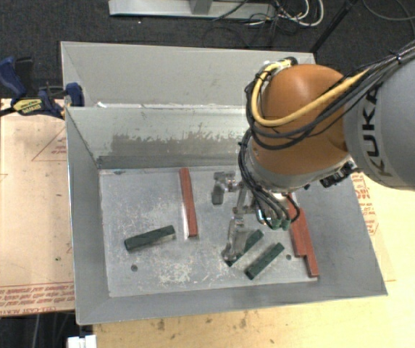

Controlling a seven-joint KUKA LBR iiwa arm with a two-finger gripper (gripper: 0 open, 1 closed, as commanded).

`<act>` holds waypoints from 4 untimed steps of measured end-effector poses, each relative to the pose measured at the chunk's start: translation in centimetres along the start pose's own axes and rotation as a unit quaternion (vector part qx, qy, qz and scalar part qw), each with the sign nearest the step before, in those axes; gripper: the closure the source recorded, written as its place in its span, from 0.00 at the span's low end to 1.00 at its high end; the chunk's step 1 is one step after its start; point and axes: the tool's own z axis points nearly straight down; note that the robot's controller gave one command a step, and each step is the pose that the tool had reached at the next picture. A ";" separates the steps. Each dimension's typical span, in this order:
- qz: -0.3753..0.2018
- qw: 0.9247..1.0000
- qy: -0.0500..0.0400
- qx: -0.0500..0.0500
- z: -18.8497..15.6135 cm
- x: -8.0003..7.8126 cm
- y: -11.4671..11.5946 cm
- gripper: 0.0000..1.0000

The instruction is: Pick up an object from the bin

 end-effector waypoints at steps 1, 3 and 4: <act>0.002 1.000 -0.004 0.000 -0.4 -0.2 -0.1 0.00; -0.178 0.984 -0.004 0.000 9.7 -3.2 -10.2 1.00; -0.179 0.984 -0.004 0.000 9.7 -3.2 -10.1 0.00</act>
Offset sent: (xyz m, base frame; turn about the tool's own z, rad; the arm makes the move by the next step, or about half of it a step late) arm -0.0080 -0.0570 -0.1331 -0.0484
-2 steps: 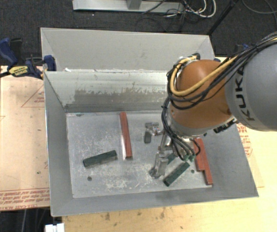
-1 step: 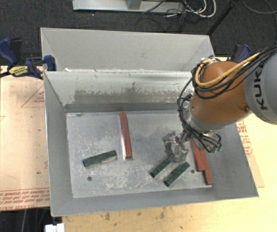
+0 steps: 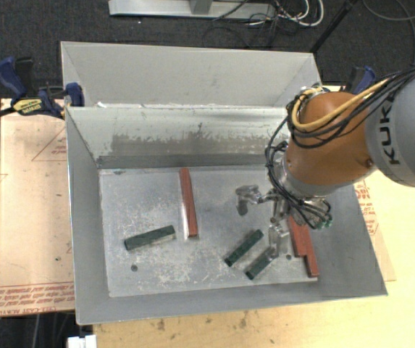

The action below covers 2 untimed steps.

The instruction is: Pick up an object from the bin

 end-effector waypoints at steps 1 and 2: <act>0.000 1.000 0.000 0.000 0.0 0.0 0.0 0.00; -0.181 0.983 0.001 -0.001 7.7 -0.2 3.4 1.00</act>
Offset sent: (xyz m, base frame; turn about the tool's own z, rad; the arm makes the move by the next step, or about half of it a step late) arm -0.0105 0.0318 -0.0770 -0.3676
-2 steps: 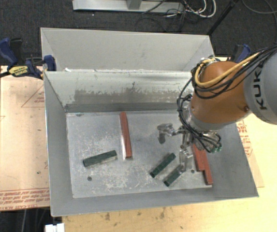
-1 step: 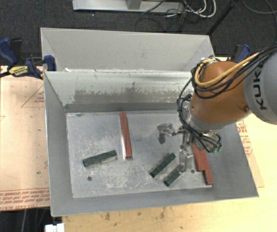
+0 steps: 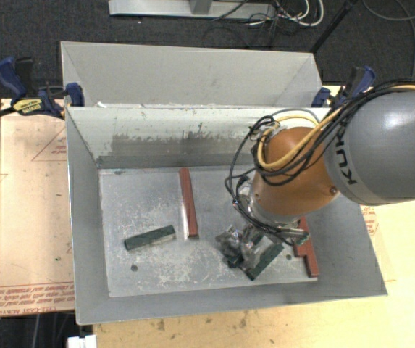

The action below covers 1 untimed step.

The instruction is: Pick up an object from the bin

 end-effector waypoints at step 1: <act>0.000 1.000 0.000 0.000 0.0 0.0 0.0 1.00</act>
Offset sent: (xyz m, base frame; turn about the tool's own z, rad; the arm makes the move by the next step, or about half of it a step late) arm -0.0230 0.0058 0.1930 0.0212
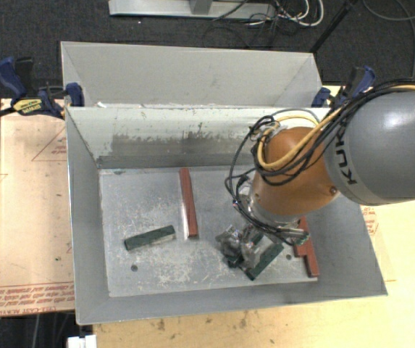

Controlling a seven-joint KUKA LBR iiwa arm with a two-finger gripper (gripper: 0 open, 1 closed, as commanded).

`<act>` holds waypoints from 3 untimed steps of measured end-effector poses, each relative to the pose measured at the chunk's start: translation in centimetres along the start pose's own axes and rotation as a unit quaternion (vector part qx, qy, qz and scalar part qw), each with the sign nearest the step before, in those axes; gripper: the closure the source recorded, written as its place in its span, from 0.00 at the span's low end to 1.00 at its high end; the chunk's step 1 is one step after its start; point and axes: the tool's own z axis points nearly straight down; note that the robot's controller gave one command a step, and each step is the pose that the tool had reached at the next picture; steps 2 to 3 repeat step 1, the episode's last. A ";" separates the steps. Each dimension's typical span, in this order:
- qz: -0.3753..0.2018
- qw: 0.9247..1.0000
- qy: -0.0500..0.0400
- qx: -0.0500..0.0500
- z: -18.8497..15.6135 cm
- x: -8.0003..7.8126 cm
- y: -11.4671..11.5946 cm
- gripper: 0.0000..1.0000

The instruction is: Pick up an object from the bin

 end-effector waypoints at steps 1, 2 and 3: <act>0.012 1.000 -0.003 0.003 -19.5 1.2 2.0 1.00; 0.012 1.000 -0.003 0.003 -19.5 1.2 2.0 1.00; 0.012 1.000 -0.003 0.003 -19.5 1.2 2.0 1.00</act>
Offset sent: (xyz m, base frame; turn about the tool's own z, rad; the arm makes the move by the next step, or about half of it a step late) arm 0.0000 0.0000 0.0000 0.0000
